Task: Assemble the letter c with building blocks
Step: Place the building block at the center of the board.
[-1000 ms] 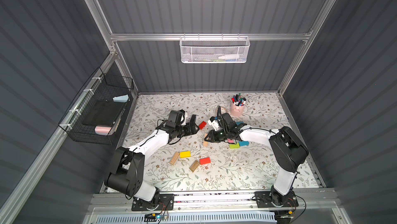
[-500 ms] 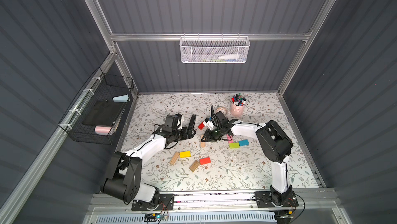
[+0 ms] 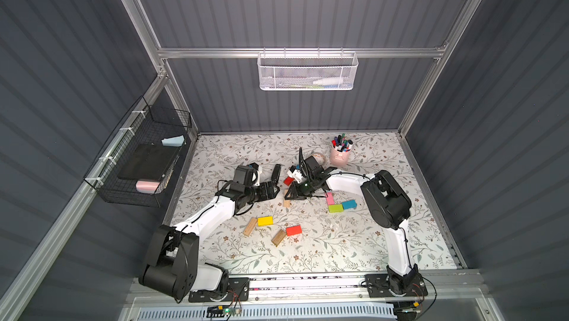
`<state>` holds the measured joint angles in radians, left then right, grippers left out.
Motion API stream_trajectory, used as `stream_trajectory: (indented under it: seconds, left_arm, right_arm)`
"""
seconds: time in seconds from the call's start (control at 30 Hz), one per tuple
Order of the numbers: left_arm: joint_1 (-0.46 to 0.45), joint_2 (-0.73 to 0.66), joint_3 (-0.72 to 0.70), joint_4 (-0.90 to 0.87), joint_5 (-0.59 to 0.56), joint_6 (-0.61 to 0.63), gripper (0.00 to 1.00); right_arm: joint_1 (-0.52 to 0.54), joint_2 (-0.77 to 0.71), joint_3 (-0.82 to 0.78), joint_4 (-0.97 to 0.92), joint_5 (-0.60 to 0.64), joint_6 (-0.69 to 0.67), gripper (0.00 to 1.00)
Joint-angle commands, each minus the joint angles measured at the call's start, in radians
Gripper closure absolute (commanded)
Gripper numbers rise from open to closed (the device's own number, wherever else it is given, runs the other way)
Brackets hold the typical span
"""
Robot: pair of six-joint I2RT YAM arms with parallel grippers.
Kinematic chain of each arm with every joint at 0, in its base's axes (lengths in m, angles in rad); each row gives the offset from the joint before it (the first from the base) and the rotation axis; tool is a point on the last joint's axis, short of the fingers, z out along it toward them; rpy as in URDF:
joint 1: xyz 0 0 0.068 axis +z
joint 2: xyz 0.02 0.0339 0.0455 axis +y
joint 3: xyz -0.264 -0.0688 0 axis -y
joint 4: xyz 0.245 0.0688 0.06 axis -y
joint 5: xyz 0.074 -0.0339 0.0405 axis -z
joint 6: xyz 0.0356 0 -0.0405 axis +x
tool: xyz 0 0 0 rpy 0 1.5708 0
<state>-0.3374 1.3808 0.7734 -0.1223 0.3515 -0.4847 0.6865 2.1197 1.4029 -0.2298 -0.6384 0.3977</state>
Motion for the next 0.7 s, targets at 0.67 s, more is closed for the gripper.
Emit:
stream_trajectory:
  seconds: [0.67]
  left_arm:
    - [0.006,0.03,0.017,-0.042,-0.046,0.057,0.24]
  right_arm:
    - [-0.023,-0.173,-0.121,0.076,0.094,0.112,0.63]
